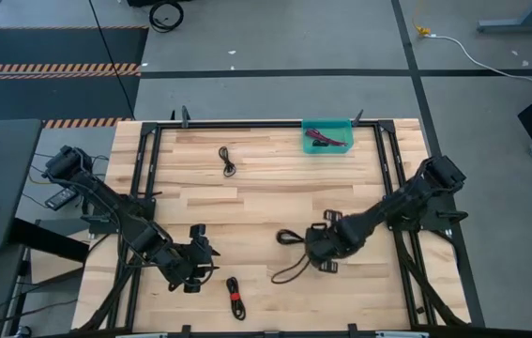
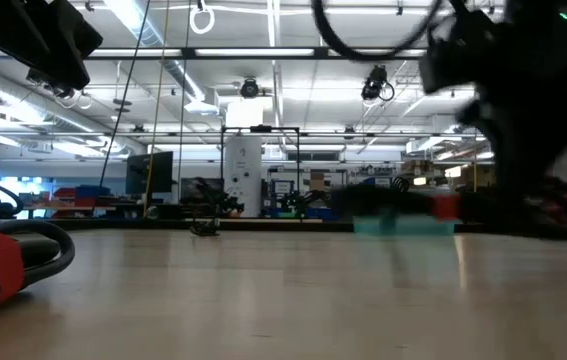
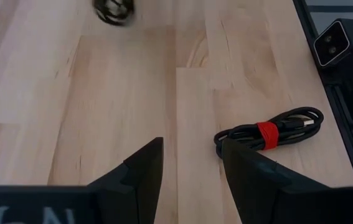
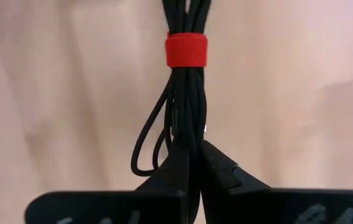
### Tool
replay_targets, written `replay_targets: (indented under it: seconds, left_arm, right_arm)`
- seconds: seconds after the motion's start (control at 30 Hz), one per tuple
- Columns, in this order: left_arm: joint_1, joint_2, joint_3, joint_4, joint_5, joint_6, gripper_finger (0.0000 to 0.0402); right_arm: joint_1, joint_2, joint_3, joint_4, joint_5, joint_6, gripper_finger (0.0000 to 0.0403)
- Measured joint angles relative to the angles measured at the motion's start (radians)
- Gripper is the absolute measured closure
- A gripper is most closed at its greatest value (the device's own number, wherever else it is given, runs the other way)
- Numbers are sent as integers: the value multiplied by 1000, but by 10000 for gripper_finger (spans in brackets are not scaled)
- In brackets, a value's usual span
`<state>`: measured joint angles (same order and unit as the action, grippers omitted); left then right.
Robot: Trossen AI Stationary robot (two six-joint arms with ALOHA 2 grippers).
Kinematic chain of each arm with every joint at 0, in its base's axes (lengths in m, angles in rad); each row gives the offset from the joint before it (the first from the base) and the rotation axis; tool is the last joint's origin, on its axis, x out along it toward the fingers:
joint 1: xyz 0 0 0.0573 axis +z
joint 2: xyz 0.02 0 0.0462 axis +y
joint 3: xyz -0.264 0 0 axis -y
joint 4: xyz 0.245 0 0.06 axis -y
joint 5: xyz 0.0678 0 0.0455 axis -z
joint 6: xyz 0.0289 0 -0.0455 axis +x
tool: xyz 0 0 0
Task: Pick and place USB-C Cables
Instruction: Put the bottom right black usb cable into the bin
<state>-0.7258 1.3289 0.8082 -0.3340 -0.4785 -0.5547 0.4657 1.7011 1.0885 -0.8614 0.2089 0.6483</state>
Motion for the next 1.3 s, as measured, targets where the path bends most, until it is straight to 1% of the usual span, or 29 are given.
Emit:
replay_targets:
  seconds: [0.1, 0.2, 0.27, 0.4, 0.47, 0.53, 0.63, 0.8, 0.93, 1.03, 1.23, 1.3]
  left_arm:
    - [0, 0, 0, 0, -11, 0, 230]
    - [0, 0, 0, 0, -18, 0, 230]
    - [0, 0, 0, 0, -19, 0, 230]
    - [0, 0, 0, 0, -24, 21, 230]
    - [0, 0, 0, 1, -54, 24, 230]
    - [0, 0, 0, 1, -98, 35, 230]
    - [0, 0, 0, 1, -132, 51, 230]
    - [-1, 0, 0, 1, -139, 50, 230]
    - [-10, 27, 1, 9, -154, 44, 230]
    - [-13, 72, 1, 20, -157, 44, 230]
    - [-12, 174, 1, 26, -157, 44, 230]
    - [-9, 196, 1, 37, -159, 44, 230]
  right_arm:
    - [-37, -1, 91, -140, 105, -61, 386]
    - [-83, -1, 177, -261, 236, -108, 386]
    - [-123, -1, 220, -370, 336, -129, 386]
    - [-220, -2, 283, -545, 569, -133, 385]
    - [-281, -3, 301, -599, 657, -141, 381]
    - [-349, -3, 311, -608, 694, -192, 377]
    - [-464, -3, 313, -590, 678, -296, 379]
    - [-642, -3, 314, -509, 613, -452, 385]
    - [-752, -3, 314, -450, 509, -554, 383]
    - [-819, -3, 314, -417, 416, -607, 383]
    - [-897, -4, 314, -393, 329, -661, 383]
    - [-913, -4, 314, -393, 274, -693, 383]
